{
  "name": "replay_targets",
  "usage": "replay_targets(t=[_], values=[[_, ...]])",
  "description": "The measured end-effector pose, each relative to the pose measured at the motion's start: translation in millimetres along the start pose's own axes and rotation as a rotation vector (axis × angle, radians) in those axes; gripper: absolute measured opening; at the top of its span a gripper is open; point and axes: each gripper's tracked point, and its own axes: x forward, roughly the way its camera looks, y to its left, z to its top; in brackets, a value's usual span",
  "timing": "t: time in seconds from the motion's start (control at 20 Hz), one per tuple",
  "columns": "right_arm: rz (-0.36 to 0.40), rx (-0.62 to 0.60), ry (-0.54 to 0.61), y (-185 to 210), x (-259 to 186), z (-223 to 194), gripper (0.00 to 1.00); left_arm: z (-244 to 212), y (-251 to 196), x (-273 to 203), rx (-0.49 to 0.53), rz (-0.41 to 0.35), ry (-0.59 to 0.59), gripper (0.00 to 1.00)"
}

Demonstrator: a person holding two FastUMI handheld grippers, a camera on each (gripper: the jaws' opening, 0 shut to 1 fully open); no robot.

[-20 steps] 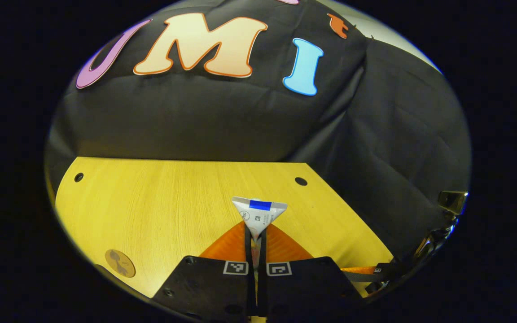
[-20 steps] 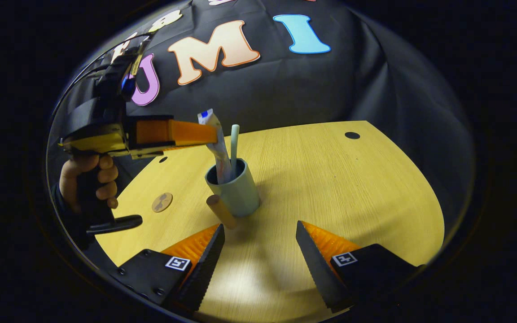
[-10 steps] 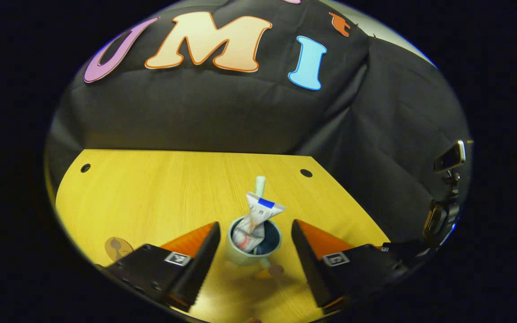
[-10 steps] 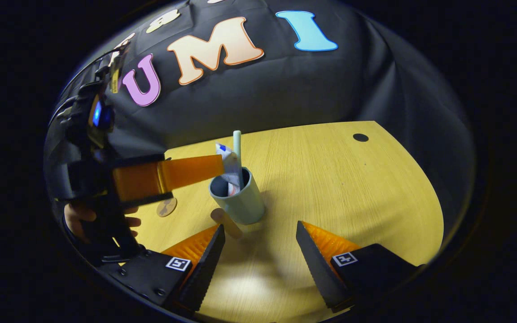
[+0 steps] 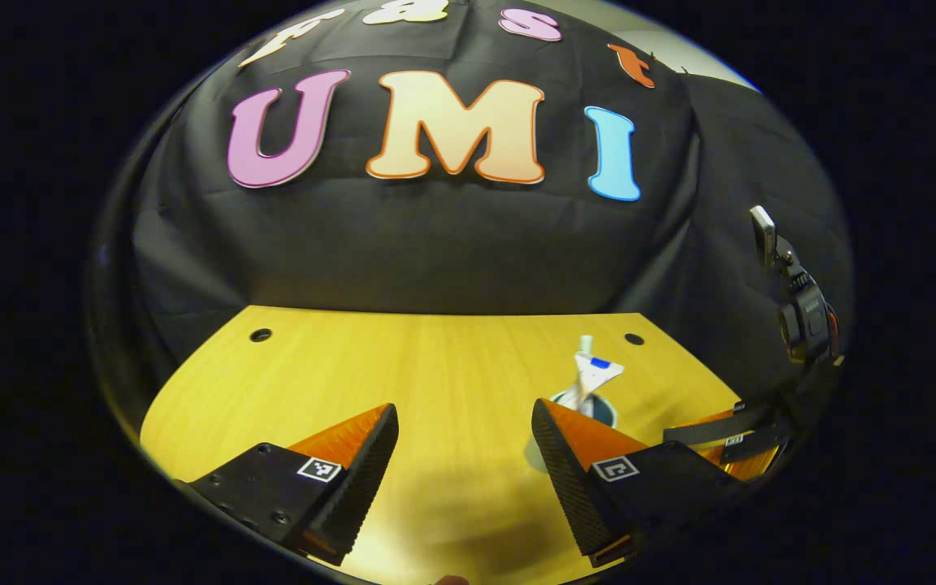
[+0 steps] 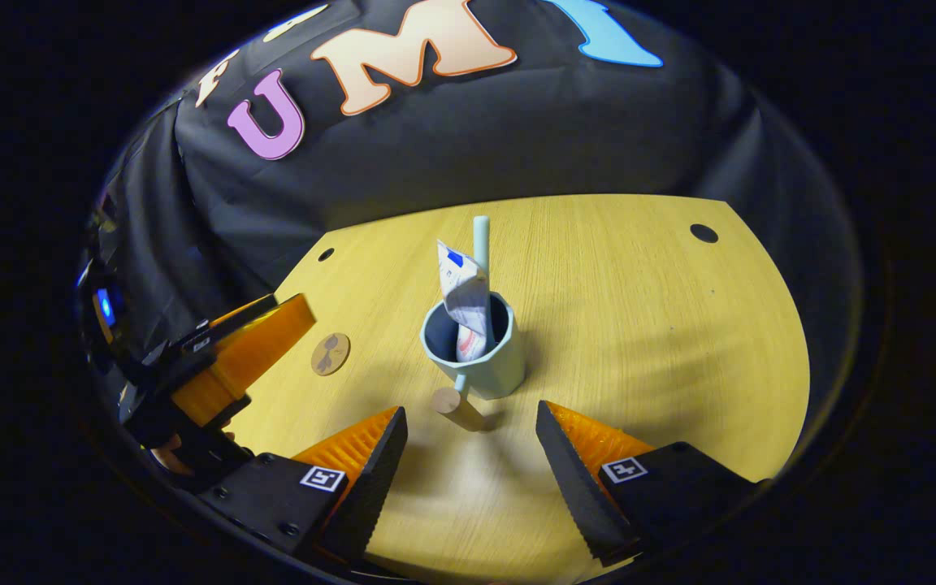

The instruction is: Put the toothbrush and toothpaste on the desktop into the cup, then pick up the cup and place it on the coaster on the desktop.

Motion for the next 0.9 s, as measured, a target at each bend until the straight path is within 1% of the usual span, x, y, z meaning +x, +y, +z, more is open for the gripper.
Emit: replay_targets(t=[0.2,0.4,0.55,0.6,0.65,0.7,0.75,0.8,0.85,0.9], values=[[-0.051,-0.015,0.104,3,18,-3,0.98,-12,52,-27,0.023,0.074,0.001,0.95],[-0.091,-0.008,0.218,5,37,-10,0.98,-28,98,-51,0.006,0.143,0.019,0.95],[-0.132,-0.039,0.281,2,53,-11,0.98,-37,128,-70,-0.016,0.195,0.028,0.95],[-0.145,-0.046,0.298,2,57,-10,0.98,-41,137,-75,-0.023,0.209,0.033,0.95],[-0.157,-0.053,0.311,1,62,-9,0.93,-45,146,-80,-0.031,0.224,0.037,0.95],[-0.169,-0.059,0.323,0,67,-8,0.98,-48,155,-84,-0.039,0.239,0.043,0.95],[-0.173,-0.064,0.331,0,71,-8,0.98,-53,163,-89,-0.048,0.255,0.049,0.95],[-0.181,-0.064,0.346,0,74,-9,0.93,-55,171,-93,-0.056,0.27,0.055,0.95],[-0.187,-0.064,0.359,-1,76,-10,0.97,-58,178,-97,-0.065,0.284,0.056,0.95],[-0.198,-0.067,0.37,-3,78,-12,0.95,-59,184,-100,-0.07,0.296,0.056,0.96]])
